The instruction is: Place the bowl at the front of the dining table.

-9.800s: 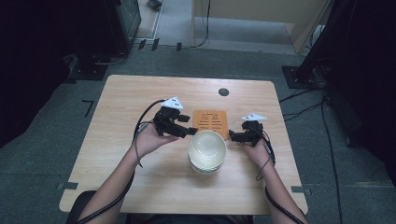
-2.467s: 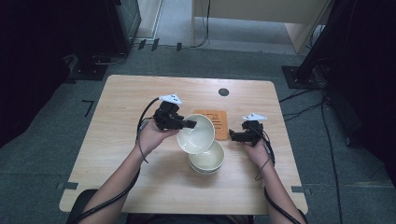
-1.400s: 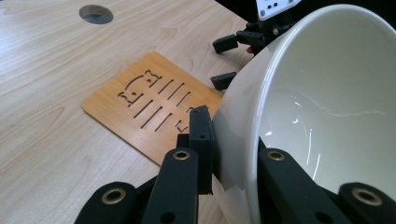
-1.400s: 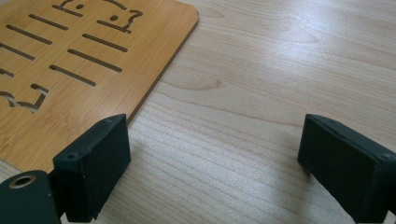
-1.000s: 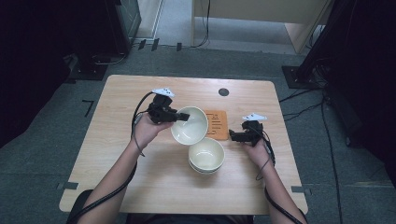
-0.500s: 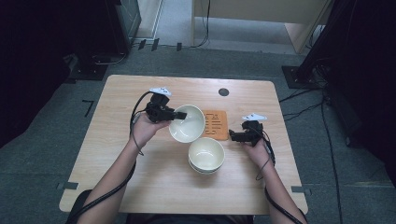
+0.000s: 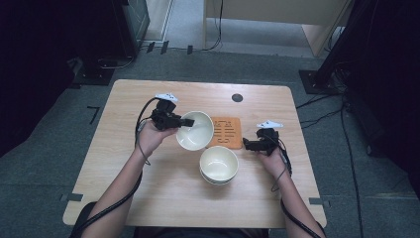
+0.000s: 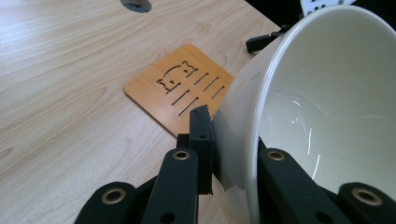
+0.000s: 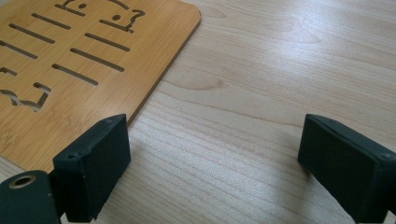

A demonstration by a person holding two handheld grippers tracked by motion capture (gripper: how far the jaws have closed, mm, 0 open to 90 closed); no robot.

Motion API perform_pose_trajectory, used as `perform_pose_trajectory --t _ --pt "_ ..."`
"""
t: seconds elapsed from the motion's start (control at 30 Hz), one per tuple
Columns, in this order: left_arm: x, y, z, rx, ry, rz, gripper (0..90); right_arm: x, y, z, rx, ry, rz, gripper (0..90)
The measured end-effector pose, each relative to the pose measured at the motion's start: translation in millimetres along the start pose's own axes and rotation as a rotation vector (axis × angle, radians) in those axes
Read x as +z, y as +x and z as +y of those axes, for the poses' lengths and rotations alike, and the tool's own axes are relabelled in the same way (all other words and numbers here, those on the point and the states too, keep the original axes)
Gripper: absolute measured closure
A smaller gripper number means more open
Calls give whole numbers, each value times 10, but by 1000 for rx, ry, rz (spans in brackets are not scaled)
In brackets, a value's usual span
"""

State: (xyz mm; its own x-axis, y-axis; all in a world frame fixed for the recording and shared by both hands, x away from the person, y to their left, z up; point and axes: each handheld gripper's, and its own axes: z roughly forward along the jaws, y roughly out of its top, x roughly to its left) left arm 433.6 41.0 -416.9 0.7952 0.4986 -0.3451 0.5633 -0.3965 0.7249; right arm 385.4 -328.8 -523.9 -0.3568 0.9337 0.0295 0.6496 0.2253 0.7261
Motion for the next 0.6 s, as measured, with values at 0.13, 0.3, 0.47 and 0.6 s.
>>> perform_pose_trajectory --t 0.13,0.3,0.47,0.6 --pt "28 38 -24 -7 2 1 828 0 1 0 0 -1 0 85" --pt "67 77 -52 -15 19 4 828 0 0 0 0 -1 0 85" --pt "119 103 -87 -24 22 6 828 1 0 0 0 -1 0 85" --pt "155 135 -107 -22 42 17 828 0 1 0 -1 -1 0 85"
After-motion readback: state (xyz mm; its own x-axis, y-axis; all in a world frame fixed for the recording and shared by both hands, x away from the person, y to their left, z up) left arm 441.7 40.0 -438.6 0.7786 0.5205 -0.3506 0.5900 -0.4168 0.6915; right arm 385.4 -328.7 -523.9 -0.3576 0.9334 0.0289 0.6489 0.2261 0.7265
